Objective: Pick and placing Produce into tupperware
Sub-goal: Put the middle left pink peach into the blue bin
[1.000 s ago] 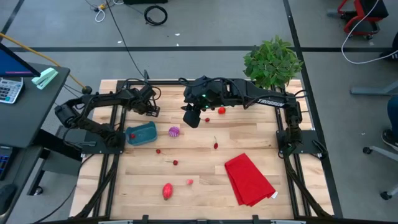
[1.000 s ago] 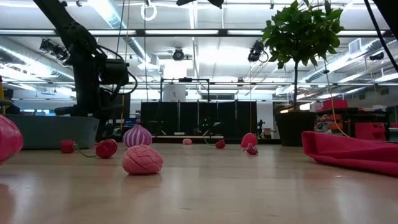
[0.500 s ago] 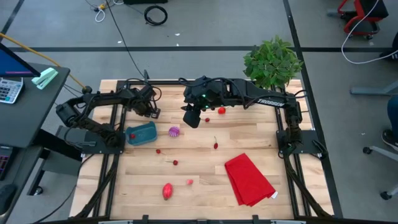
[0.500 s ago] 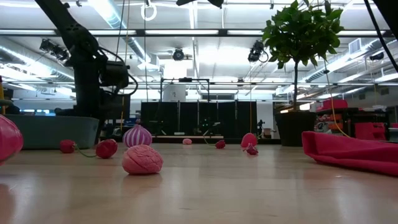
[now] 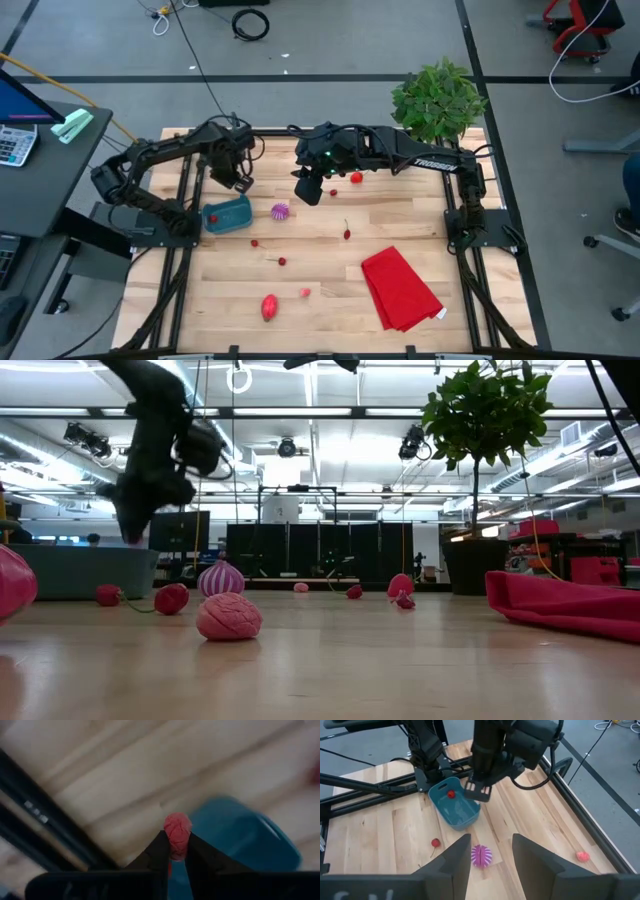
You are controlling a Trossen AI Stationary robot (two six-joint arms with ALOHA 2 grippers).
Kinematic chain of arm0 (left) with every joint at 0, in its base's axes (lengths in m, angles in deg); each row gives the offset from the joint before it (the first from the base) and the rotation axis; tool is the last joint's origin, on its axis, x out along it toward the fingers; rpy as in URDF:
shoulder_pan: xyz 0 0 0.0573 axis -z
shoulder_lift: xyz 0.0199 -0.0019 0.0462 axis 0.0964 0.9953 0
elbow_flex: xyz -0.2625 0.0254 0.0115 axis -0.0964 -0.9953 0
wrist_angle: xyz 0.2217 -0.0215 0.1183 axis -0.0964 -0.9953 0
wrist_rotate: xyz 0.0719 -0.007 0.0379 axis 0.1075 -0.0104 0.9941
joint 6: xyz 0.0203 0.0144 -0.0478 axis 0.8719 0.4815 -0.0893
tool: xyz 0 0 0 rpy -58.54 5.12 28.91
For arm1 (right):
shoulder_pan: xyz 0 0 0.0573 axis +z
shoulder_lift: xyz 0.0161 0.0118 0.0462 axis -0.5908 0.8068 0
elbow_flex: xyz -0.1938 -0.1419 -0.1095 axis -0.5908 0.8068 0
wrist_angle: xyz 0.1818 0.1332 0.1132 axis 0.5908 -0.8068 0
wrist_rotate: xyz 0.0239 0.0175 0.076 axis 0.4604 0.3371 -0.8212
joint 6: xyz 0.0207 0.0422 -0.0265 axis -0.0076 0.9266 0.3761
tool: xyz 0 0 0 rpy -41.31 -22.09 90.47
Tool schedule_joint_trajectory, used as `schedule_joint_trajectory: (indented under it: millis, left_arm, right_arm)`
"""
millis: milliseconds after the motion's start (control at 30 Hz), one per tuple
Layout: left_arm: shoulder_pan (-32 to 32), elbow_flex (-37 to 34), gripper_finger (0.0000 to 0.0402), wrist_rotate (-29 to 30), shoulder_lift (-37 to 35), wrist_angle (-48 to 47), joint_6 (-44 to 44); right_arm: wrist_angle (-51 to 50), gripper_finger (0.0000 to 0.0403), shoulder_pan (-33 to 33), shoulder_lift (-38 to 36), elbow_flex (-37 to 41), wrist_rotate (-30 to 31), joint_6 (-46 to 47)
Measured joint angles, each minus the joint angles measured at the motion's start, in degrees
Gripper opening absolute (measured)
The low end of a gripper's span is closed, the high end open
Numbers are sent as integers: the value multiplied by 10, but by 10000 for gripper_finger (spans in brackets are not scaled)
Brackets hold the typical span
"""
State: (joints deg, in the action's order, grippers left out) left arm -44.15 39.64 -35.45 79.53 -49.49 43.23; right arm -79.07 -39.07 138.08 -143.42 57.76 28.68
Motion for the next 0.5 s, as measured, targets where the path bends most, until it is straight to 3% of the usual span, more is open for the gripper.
schedule_joint_trajectory:
  millis: [233, 500]
  left_arm:
    - [91, 26, 60, -1, 0, -44, -52]
    - [194, -43, 62, -2, 0, -25, -150]
  right_arm:
    - [0, 152, 0, 0, 0, 0, 0]
    - [0, 152, 0, 0, 0, 0, 0]
